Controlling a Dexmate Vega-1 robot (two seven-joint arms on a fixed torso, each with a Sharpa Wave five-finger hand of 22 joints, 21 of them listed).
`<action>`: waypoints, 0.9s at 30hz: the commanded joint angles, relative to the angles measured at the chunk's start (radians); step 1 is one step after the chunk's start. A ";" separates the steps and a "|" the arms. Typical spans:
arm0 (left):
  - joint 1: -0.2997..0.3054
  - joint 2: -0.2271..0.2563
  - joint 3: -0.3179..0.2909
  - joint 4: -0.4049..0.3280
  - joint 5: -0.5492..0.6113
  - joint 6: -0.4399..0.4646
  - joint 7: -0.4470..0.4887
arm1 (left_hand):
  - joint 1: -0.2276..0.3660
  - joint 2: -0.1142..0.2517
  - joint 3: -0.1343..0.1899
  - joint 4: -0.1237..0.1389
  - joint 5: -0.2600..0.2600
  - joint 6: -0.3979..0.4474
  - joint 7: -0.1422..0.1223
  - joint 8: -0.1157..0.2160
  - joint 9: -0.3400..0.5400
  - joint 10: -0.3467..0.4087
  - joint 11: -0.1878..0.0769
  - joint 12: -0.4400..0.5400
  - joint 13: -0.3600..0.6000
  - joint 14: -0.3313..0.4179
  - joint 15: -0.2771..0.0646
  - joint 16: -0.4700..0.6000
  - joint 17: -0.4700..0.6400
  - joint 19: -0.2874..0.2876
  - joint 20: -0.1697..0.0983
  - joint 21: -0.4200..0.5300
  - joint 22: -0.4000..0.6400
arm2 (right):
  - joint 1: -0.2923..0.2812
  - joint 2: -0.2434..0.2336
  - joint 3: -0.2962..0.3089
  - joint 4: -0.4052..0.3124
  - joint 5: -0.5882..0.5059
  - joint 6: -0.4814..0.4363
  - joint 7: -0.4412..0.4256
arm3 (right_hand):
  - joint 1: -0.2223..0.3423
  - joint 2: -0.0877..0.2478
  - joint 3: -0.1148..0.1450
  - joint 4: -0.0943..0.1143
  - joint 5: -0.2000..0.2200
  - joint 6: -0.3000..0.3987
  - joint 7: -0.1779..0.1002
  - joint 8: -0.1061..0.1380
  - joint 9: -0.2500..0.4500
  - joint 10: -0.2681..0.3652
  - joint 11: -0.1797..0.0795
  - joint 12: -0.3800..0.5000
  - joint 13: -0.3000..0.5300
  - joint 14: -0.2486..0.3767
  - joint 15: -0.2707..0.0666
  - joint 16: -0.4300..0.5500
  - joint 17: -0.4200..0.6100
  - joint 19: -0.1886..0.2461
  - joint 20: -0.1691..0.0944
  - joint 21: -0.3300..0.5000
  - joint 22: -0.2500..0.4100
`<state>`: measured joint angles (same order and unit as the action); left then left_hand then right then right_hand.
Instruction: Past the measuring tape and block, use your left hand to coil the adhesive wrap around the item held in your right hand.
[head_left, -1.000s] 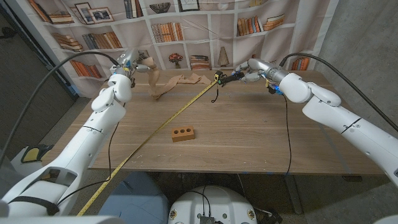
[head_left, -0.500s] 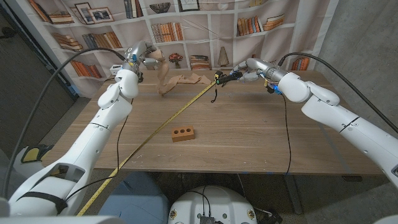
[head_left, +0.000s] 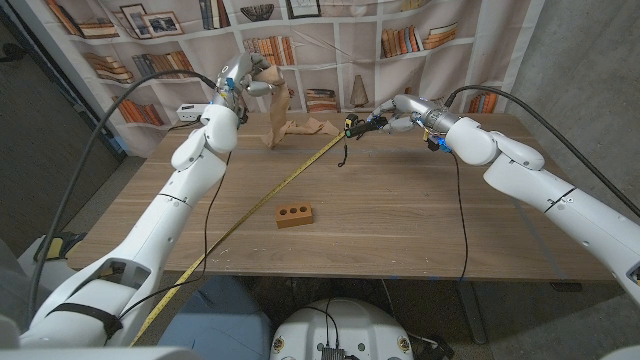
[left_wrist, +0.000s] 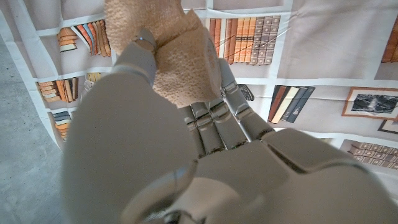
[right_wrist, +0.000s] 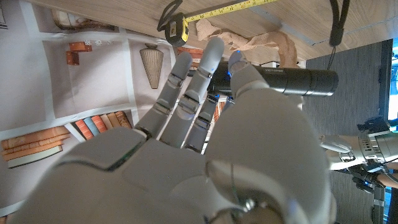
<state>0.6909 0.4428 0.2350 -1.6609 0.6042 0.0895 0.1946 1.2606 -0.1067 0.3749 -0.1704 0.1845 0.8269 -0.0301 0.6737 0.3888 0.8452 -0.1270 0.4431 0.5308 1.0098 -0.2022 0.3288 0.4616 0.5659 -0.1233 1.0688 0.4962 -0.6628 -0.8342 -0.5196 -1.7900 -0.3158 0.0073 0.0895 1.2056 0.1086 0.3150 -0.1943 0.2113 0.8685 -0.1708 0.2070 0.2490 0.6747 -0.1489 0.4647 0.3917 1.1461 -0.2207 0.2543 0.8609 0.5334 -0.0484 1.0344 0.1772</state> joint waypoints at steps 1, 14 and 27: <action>0.003 -0.016 0.007 -0.034 -0.015 -0.043 0.016 | 0.206 0.213 0.017 0.008 0.002 0.020 0.013 0.009 -0.001 0.006 -0.007 -0.004 0.006 0.034 -0.022 -0.003 0.003 -0.004 -0.003 0.008 -0.002 | -0.004 0.001 -0.004 -0.010 -0.008 0.000 0.003 | 0.002 0.009 0.041 0.033 0.007 0.084 0.080 0.007 0.002 0.319 -0.005 0.008 0.142 0.004 -0.016 -0.005 0.003 -0.003 -0.077 0.005 -0.001; -0.014 -0.023 0.016 -0.041 -0.075 -0.083 -0.022 | 0.204 0.212 0.018 0.008 0.002 0.017 0.012 0.013 -0.002 0.008 -0.006 -0.007 0.007 0.036 -0.021 -0.008 0.009 -0.011 -0.003 0.023 -0.019 | 0.002 0.019 -0.015 -0.012 -0.012 -0.006 0.003 | 0.003 0.009 0.041 0.033 0.007 0.084 0.079 0.007 0.002 0.321 -0.007 0.007 0.140 0.003 -0.016 -0.006 0.005 -0.003 -0.076 0.006 -0.001; -0.049 -0.038 0.049 -0.020 -0.094 -0.149 -0.019 | 0.204 0.213 0.019 0.008 0.001 0.020 0.012 0.015 -0.006 0.011 -0.007 -0.010 0.007 0.038 -0.021 -0.015 0.011 -0.015 -0.004 0.036 -0.033 | -0.003 0.025 -0.017 -0.017 -0.012 -0.010 -0.004 | 0.003 0.009 0.041 0.034 0.007 0.084 0.078 0.006 0.002 0.319 -0.008 0.005 0.142 0.004 -0.016 -0.007 0.004 -0.003 -0.077 0.007 -0.001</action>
<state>0.6658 0.4131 0.2593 -1.6939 0.5247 -0.0113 0.1780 1.2614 -0.1076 0.3749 -0.1704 0.1845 0.8251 -0.0282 0.6813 0.3821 0.8485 -0.1303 0.4361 0.5356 1.0151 -0.2004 0.3205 0.4669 0.5533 -0.1250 1.0961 0.4633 -0.6631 -0.8147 -0.5340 -1.8050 -0.3277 -0.0017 0.0924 1.2057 0.1086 0.3150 -0.1943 0.2118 0.8668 -0.1691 0.2064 0.2482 0.6747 -0.1489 0.4648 0.3916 1.1473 -0.2193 0.2471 0.8639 0.5334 -0.0484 1.0369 0.1772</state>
